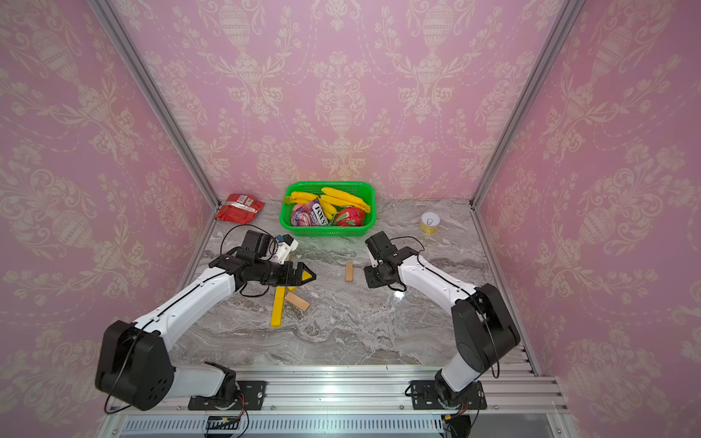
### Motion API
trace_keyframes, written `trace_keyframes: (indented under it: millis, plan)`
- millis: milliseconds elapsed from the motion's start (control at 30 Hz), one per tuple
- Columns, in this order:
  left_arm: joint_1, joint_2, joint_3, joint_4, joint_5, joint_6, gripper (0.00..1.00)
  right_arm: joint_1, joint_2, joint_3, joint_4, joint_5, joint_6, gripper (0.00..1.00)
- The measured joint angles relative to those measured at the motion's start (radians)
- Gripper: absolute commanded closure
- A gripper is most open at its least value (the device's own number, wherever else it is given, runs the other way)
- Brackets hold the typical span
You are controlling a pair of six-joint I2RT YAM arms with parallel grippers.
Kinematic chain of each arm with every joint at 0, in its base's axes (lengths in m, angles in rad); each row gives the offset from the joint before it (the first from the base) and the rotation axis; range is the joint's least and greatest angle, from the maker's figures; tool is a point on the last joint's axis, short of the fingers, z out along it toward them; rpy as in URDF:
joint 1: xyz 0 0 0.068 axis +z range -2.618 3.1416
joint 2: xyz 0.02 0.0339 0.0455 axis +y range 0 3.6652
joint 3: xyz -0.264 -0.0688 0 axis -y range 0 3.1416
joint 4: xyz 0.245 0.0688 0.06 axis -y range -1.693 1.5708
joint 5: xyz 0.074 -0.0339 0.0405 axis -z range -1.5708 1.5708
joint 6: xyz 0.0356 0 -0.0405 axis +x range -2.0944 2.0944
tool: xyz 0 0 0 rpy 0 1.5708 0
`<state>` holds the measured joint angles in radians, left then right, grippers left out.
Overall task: Assemble the letter k with building blocks
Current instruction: Pick up the building block from the center of the board, then assemble the building block at the center of the board.
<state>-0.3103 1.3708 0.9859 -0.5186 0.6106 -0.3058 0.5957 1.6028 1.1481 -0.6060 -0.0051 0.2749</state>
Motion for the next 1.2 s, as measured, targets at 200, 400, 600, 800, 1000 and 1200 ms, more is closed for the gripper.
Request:
trace_keyframes:
  millis: [200, 400, 600, 800, 1000, 1200]
  plan:
    - [0.000, 0.000, 0.000, -0.006, -0.018, 0.000, 0.01, 0.132, 0.017, 0.080, -0.042, 0.023, 0.153, 0.72]
    - [0.008, 0.000, 0.000, -0.017, -0.026, 0.000, 0.01, 0.203, 0.047, 0.133, -0.049, 0.040, 0.236, 0.72]
    - [0.014, 0.000, 0.000, -0.021, -0.026, 0.000, 0.01, 0.210, 0.044, 0.135, -0.062, 0.055, 0.261, 0.72]
    - [0.027, 0.000, 0.001, -0.021, -0.025, 0.000, 0.01, 0.210, -0.005, 0.152, -0.111, 0.066, 0.261, 0.72]
    - [0.032, 0.000, 0.001, -0.023, -0.025, 0.001, 0.01, 0.210, -0.013, 0.187, -0.124, 0.066, 0.260, 0.72]
    - [0.032, 0.000, 0.001, -0.026, -0.025, 0.001, 0.01, 0.210, -0.013, 0.131, -0.082, 0.056, 0.268, 0.73]
